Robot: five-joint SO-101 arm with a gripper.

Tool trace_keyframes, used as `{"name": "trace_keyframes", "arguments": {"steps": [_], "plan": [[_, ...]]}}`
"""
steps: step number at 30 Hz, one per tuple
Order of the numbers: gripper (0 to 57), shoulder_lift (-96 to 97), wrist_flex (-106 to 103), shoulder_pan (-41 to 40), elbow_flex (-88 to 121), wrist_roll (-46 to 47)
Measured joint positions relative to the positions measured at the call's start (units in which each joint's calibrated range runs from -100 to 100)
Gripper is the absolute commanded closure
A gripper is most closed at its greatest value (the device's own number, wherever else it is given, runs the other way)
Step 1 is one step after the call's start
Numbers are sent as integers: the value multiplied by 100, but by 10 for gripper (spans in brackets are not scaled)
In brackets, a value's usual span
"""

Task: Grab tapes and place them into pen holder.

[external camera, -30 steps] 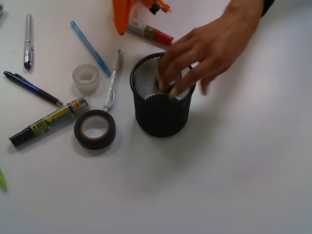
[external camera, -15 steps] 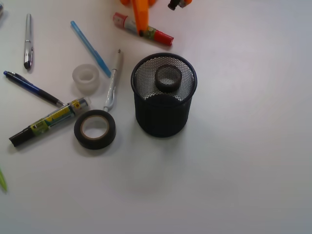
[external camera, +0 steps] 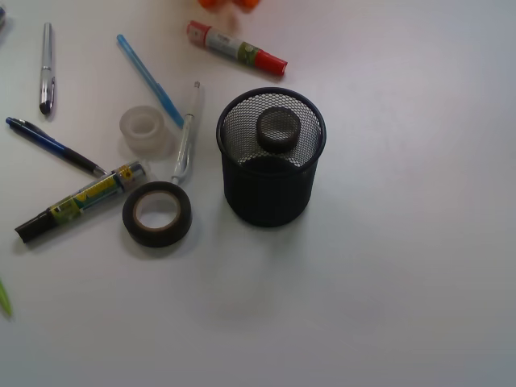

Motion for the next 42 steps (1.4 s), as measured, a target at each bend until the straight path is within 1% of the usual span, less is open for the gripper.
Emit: {"name": "trace_keyframes", "arguments": {"steps": [3,5,8,11,13,17,20,23,27,30,35,39,42], "plan": [[231,1542,371,-15,-728,-547],[249,2596,683,-15,-1042,-1035],[265,3676,786,-370,-1222,-1841],[262,4172,553,-858,-1222,-2642],[262,4303,233,-1369,-1159,-3121],[261,4408,-821,-2101,-683,-3702],[261,4408,-1961,-2434,-9,-3814],[260,4425,-3110,-2486,746,-3824],[236,4695,-3447,-2464,943,-3565],[232,5261,-3024,-2227,413,-3238],[235,6821,-1892,-2072,-1384,-2828],[235,8031,-1322,-2079,-2659,-2769],[235,8275,-1132,-2227,-3010,-2867]]}}
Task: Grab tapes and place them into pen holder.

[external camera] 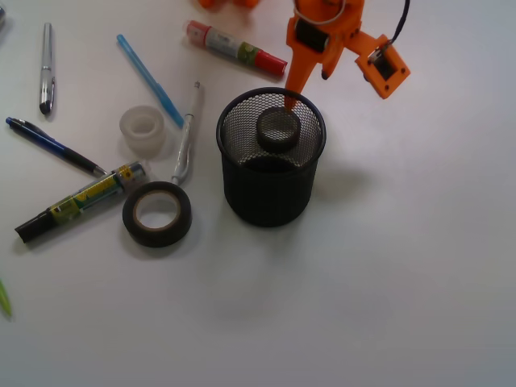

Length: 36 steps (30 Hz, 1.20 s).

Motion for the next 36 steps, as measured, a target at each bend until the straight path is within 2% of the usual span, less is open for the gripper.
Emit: {"name": "trace_keyframes", "arguments": {"steps": [15,27,29,32,34,36], "plan": [[235,139,-1011,-118,530,-137],[237,322,-1097,333,845,-142],[264,523,-1227,296,827,-142],[341,862,-1495,266,710,-142],[406,958,-1564,266,710,-142],[502,967,-1564,266,701,-147]]}}
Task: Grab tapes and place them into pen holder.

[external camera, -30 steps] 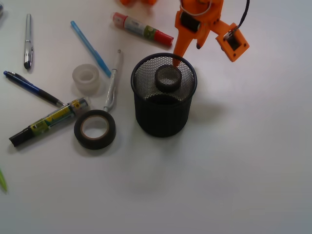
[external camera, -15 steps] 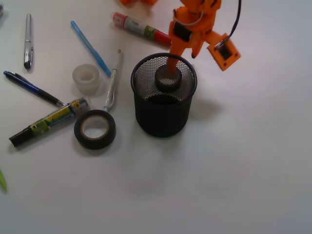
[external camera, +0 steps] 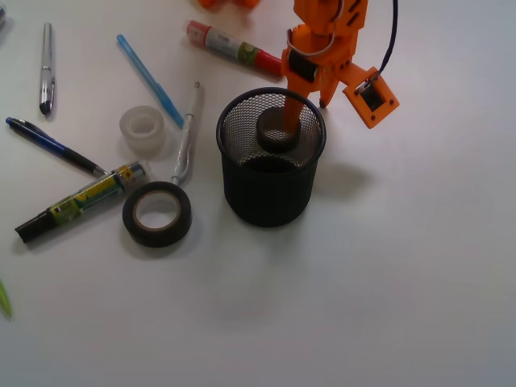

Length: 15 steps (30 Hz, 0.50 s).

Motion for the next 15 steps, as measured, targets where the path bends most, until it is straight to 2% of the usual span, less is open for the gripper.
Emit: {"name": "trace_keyframes", "arguments": {"steps": [1,2,11,15], "plan": [[569,0,17,-7,-36,0],[575,17,26,-15,-72,10],[572,-148,86,-207,-171,161],[570,-732,1106,-392,-99,98]]}}
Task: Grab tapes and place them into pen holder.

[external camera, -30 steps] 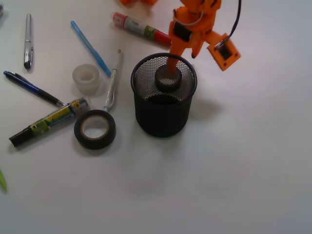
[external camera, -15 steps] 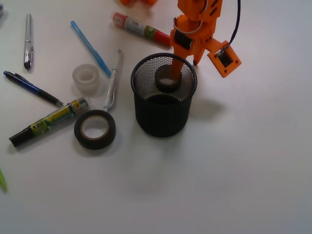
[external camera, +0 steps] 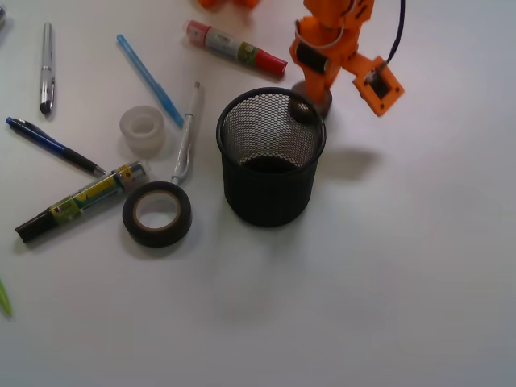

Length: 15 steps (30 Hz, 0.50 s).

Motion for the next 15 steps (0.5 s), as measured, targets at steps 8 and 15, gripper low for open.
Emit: {"name": "trace_keyframes", "arguments": {"steps": [8,15], "plan": [[571,-2831,968,-185,-305,405],[572,-4042,-1287,673,108,1631]]}}
